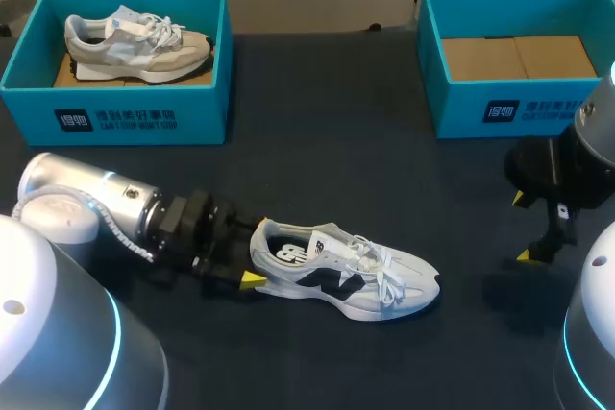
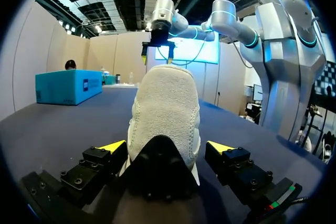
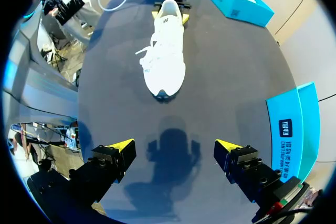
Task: Take the shoe out of the shoebox, open the shoe tongue, remove and reinsert the insole, then place the shoe into the shoebox
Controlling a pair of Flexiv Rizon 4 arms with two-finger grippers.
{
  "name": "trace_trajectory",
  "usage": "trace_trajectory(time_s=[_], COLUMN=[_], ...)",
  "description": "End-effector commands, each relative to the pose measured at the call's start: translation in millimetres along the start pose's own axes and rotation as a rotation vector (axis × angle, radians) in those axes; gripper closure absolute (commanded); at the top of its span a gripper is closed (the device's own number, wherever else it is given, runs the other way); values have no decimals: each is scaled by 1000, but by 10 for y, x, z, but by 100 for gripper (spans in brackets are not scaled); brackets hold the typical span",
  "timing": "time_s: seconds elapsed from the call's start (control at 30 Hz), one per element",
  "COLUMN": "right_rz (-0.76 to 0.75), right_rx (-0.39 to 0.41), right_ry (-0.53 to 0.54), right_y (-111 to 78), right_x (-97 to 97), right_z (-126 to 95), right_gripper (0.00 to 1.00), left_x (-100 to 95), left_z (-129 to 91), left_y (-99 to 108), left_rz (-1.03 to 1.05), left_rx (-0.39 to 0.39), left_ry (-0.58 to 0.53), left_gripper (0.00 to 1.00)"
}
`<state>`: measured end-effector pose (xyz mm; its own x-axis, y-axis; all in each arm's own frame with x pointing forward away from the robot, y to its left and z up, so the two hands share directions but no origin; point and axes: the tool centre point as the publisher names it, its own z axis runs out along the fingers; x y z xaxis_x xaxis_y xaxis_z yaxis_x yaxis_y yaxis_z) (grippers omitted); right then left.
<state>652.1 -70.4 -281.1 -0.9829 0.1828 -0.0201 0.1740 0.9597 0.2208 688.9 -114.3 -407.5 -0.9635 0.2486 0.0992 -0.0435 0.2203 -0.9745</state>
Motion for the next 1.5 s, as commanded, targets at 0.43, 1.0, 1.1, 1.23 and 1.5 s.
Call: trace_trajectory(time_s=[0.43, 1.0, 1.1, 1.23, 1.5], right_rz=[0, 0, 0, 0, 0], right_rx=[1, 1, 1, 1, 1], right_ry=[-1, -1, -1, -1, -1], right_y=[0, 0, 0, 0, 0], right_x=[6, 6, 6, 6, 6], right_z=[8, 8, 8, 8, 8], right_gripper=[0, 0, 0, 0, 0], left_x=[-7, -21, -45, -71, -69], left_z=[161, 274, 277, 272, 242], left_y=[18, 29, 31, 40, 63], left_rz=[-6, 7, 5, 3, -2], left_rx=[-3, -16, -14, -16, -14], left_ry=[-12, -40, -44, -49, -54], left_gripper=[0, 0, 0, 9, 100])
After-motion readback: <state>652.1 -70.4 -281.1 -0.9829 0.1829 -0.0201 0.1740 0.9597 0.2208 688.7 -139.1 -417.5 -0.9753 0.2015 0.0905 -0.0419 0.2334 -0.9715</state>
